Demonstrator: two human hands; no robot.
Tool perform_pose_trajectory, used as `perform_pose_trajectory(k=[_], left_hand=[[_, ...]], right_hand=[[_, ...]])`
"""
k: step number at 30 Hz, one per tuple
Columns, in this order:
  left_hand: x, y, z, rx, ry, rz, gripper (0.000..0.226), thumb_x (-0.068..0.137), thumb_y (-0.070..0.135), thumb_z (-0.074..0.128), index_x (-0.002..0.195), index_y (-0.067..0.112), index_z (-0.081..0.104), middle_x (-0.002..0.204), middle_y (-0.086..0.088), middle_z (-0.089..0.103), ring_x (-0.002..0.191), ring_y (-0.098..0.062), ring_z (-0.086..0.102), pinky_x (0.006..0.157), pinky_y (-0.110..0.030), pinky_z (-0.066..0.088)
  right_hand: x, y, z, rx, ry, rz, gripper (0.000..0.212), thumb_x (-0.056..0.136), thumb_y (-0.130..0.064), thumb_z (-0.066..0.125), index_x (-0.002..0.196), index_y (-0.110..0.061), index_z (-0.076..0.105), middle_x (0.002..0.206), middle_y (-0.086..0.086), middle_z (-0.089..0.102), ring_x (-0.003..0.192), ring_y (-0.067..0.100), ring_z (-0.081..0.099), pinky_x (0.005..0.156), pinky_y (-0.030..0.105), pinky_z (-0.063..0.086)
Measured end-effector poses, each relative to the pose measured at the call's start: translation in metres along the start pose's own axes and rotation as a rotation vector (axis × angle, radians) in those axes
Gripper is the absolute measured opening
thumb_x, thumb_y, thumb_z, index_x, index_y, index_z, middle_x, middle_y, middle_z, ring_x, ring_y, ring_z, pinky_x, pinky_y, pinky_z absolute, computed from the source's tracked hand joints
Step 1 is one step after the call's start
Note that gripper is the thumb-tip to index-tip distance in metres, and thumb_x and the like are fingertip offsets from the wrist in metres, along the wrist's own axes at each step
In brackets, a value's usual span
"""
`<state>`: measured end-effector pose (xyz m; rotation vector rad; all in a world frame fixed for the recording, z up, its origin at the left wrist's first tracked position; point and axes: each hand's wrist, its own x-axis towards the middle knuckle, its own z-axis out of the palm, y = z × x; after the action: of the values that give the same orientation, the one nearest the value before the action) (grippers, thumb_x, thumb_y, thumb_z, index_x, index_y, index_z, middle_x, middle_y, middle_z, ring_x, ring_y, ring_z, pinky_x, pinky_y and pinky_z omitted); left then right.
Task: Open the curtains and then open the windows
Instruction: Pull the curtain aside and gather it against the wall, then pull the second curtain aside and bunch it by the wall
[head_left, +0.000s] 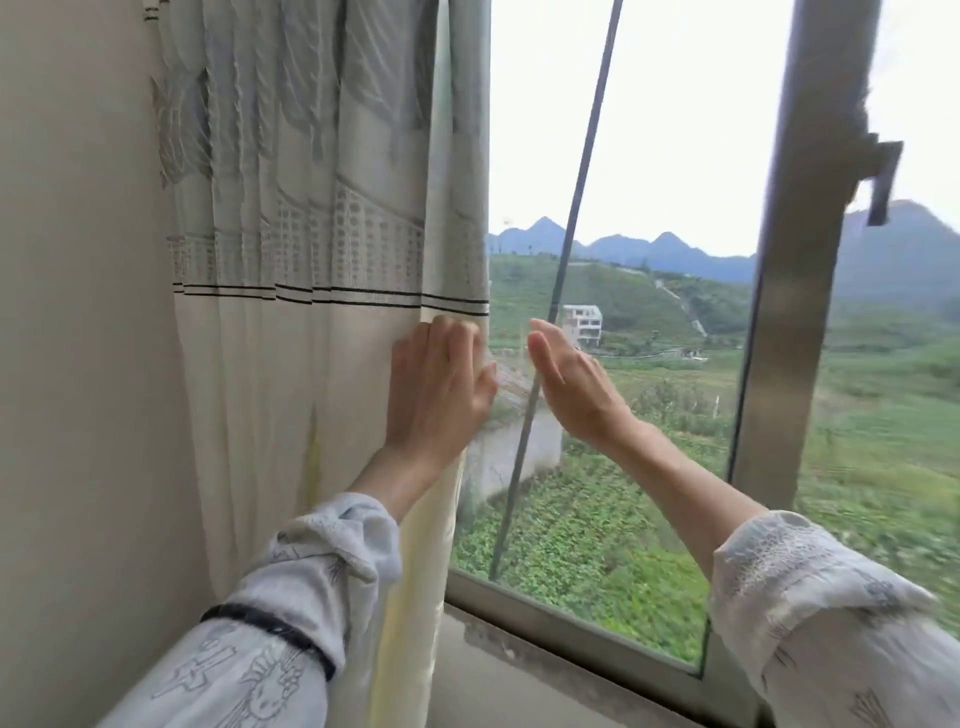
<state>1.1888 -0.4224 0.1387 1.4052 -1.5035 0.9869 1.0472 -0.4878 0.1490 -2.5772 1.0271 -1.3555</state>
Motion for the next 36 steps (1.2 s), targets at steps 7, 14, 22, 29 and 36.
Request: perform_pose_trajectory(k=[7, 14, 22, 29, 36], left_hand=[[0.027, 0.164, 0.004, -0.276, -0.118, 0.232, 0.027, 0.087, 0.023, 0.048, 0.110, 0.010, 0.054, 0.109, -0.010, 0.062, 0.101, -0.028, 0.057, 0.082, -0.040, 0.045], [0.025, 0.339, 0.004, -0.628, -0.128, 0.417, 0.030, 0.089, 0.024, 0.046, 0.115, 0.010, 0.053, 0.113, -0.011, 0.061, 0.104, -0.027, 0.056, 0.085, -0.040, 0.044], [-0.003, 0.528, -0.022, -1.006, -0.148, 0.640, 0.031, 0.089, 0.027, 0.045, 0.116, 0.012, 0.051, 0.116, -0.009, 0.060, 0.106, -0.027, 0.056, 0.085, -0.039, 0.045], [-0.032, 0.658, -0.076, -1.234, -0.138, 0.804, 0.031, 0.089, 0.026, 0.044, 0.117, 0.014, 0.051, 0.113, -0.010, 0.061, 0.103, -0.029, 0.057, 0.081, -0.041, 0.046], [-0.061, 0.795, -0.130, -1.381, -0.154, 0.881, 0.033, 0.090, 0.026, 0.042, 0.120, 0.014, 0.048, 0.117, -0.010, 0.058, 0.105, -0.027, 0.055, 0.081, -0.039, 0.045]], right_hand=[[-0.093, 0.077, -0.181, -0.637, 0.082, 0.221, 0.037, 0.096, -0.029, 0.046, 0.129, -0.014, 0.052, 0.131, 0.012, 0.056, 0.114, 0.033, 0.056, 0.093, 0.042, 0.043], [-0.204, 0.103, -0.318, -0.976, 0.091, 0.434, 0.039, 0.094, -0.028, 0.049, 0.131, -0.014, 0.049, 0.133, 0.009, 0.055, 0.119, 0.029, 0.053, 0.099, 0.044, 0.040], [-0.348, 0.083, -0.449, -1.241, 0.113, 0.845, 0.040, 0.094, -0.029, 0.046, 0.132, -0.018, 0.046, 0.136, 0.008, 0.051, 0.124, 0.029, 0.047, 0.100, 0.042, 0.038], [-0.445, 0.052, -0.530, -1.373, 0.235, 1.112, 0.041, 0.093, -0.027, 0.049, 0.133, -0.018, 0.047, 0.137, 0.009, 0.052, 0.125, 0.029, 0.047, 0.099, 0.041, 0.038], [-0.539, 0.046, -0.619, -1.451, 0.283, 1.257, 0.042, 0.094, -0.028, 0.045, 0.135, -0.017, 0.044, 0.139, 0.009, 0.049, 0.126, 0.028, 0.046, 0.101, 0.042, 0.038]])
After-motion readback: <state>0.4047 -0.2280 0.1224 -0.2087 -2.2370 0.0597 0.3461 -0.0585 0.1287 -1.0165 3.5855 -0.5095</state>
